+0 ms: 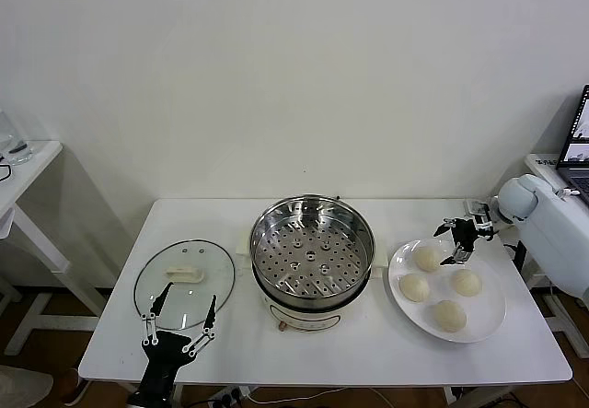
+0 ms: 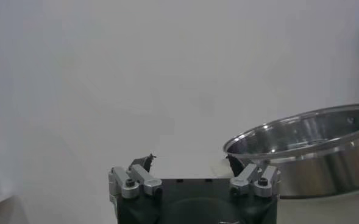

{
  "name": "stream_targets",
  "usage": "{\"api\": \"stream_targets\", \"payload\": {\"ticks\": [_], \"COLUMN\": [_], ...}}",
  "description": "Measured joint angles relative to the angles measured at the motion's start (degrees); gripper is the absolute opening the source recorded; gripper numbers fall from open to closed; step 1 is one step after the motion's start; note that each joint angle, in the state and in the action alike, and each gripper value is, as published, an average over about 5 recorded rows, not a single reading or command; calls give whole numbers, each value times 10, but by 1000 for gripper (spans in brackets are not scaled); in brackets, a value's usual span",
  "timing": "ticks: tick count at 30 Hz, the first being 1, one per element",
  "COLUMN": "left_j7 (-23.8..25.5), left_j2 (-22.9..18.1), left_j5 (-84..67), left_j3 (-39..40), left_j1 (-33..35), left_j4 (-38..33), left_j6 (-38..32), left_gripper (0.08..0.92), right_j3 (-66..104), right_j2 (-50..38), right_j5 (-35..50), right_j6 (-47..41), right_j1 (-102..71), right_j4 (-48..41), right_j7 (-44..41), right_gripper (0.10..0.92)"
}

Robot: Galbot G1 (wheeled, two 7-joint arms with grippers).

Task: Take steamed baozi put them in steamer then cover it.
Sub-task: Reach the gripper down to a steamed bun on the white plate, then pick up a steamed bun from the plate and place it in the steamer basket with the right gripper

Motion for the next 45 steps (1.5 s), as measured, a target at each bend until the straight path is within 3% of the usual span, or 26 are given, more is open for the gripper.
{"api": "stream_targets", "payload": {"ticks": [9, 23, 30, 45], "left_j7": [-2, -6, -7, -9], "left_j2": [-3, -4, -4, -4], "left_j5": [1, 2, 2, 2], "left_j3": [-2, -8, -7, -6], "left_j1": [1, 4, 3, 6], "left_j4": [0, 0, -5, -16], "left_j6": [1, -1, 0, -5], "left_gripper": [823, 823, 823, 823], "right_j3": [-6, -19, -41, -155], "right_j2": [30, 45, 27, 68], "right_j5": [-24, -40, -42, -18], "right_j6": [11, 27, 58, 231], "right_j1": [6, 13, 38, 221], "right_j4": [-34, -41, 20, 176], "right_j7": [-3, -3, -12, -37], "right_gripper": [807, 673, 662, 662]}}
